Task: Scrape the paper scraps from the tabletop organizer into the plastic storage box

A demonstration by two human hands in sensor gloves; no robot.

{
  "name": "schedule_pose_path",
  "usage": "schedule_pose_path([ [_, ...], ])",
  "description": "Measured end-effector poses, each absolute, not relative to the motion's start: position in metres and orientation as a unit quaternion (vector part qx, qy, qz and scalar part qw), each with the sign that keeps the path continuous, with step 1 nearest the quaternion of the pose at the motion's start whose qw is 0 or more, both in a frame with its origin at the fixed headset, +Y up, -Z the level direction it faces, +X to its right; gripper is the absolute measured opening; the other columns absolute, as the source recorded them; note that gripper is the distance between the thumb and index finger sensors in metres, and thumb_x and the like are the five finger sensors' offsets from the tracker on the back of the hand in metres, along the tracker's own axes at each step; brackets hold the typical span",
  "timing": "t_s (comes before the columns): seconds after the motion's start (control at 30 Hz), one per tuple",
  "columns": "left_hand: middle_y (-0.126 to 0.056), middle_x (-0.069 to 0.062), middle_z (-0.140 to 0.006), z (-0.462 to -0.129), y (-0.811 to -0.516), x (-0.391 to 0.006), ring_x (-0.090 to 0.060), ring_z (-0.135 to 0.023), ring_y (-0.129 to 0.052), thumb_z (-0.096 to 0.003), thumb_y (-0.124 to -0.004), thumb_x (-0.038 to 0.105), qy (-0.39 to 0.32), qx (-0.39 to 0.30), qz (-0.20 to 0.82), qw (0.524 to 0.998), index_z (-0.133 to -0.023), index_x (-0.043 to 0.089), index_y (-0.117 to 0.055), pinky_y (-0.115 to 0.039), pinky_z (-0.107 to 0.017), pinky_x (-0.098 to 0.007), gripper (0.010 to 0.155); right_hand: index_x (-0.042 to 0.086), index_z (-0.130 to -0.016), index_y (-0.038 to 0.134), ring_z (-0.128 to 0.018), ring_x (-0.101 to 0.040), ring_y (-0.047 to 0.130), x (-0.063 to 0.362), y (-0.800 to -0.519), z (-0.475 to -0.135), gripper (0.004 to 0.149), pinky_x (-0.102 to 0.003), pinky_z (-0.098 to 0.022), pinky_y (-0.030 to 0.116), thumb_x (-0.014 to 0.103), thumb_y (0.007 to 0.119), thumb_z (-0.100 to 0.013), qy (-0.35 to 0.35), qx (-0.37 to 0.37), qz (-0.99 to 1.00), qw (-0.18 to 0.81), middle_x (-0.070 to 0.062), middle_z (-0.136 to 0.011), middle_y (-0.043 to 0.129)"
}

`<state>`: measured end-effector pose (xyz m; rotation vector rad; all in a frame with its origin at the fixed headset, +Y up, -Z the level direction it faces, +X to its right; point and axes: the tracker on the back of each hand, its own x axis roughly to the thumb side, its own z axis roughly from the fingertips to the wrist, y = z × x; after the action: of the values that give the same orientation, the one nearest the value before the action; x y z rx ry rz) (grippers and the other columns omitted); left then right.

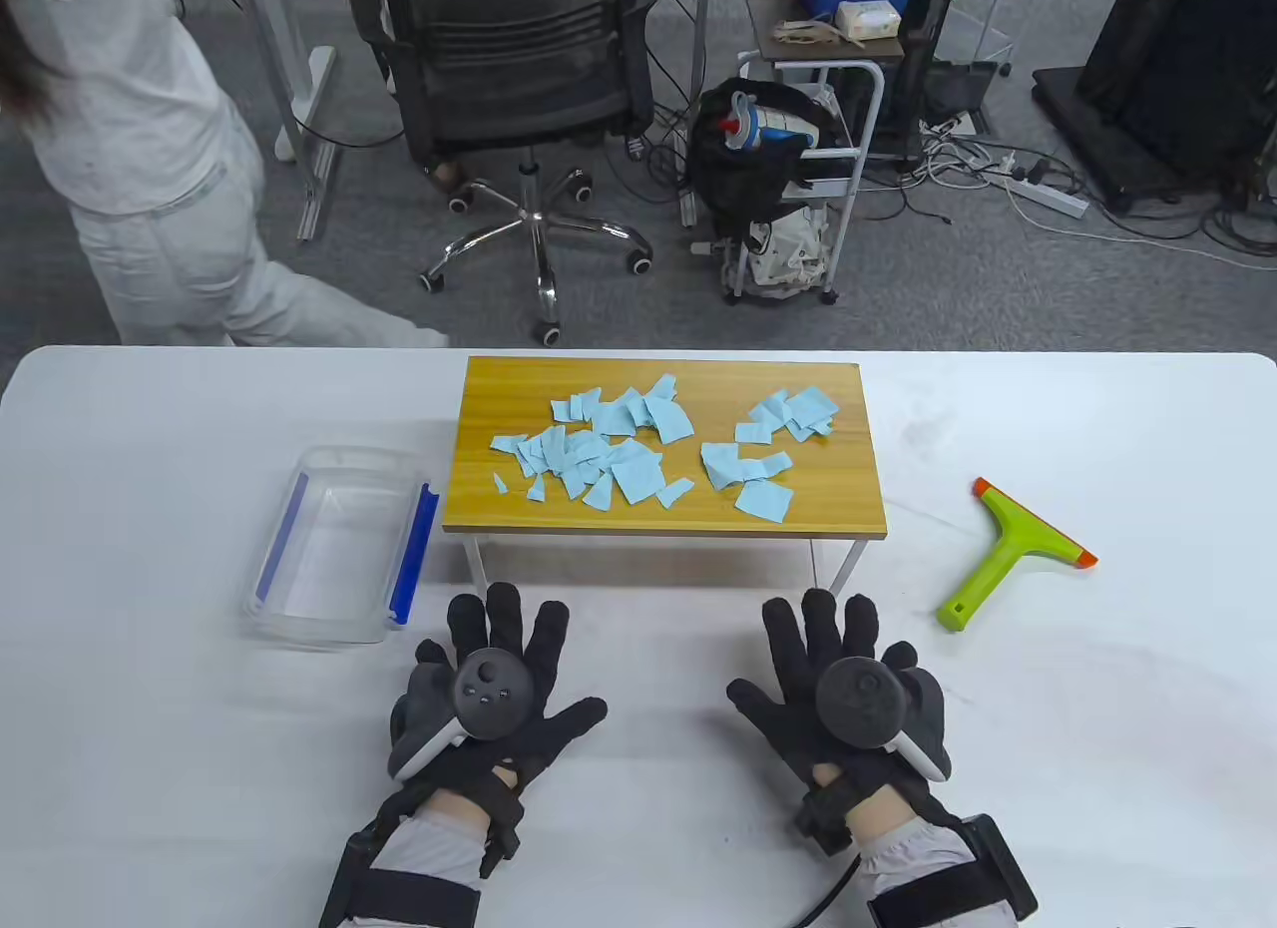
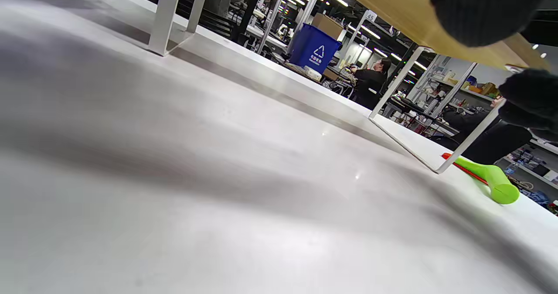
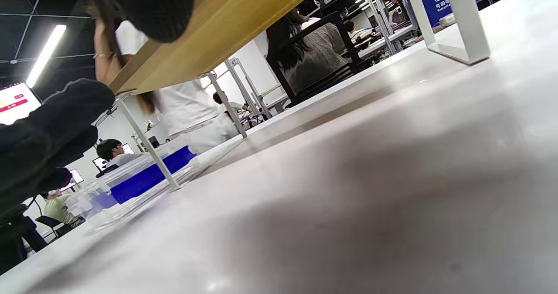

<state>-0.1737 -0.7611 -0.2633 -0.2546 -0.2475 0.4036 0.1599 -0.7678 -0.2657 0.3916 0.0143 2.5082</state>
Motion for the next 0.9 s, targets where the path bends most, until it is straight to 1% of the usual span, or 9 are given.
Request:
schedule_pose_path([
  [0.9,0.025,0.002,-0.105,-0.2645,-0.7607,-0.1763,-0.044,-0.098,0.021,-0.0479,-0.069,0.076,-0.124,-0.126,0.210,0.962,-0.103,0.046,-0.002,-0.001,-0.060,-0.080,0.092,0.009,-0.110,0.032,-0.085,-0.070,-0.006,0.1586,-0.7680,-0.2669,0.082,-0.088,-0.035,-0.002,0.052,0.075,-0.054,0.020,0.145,0.946,0.289,-0.038,-0.109,0.017],
])
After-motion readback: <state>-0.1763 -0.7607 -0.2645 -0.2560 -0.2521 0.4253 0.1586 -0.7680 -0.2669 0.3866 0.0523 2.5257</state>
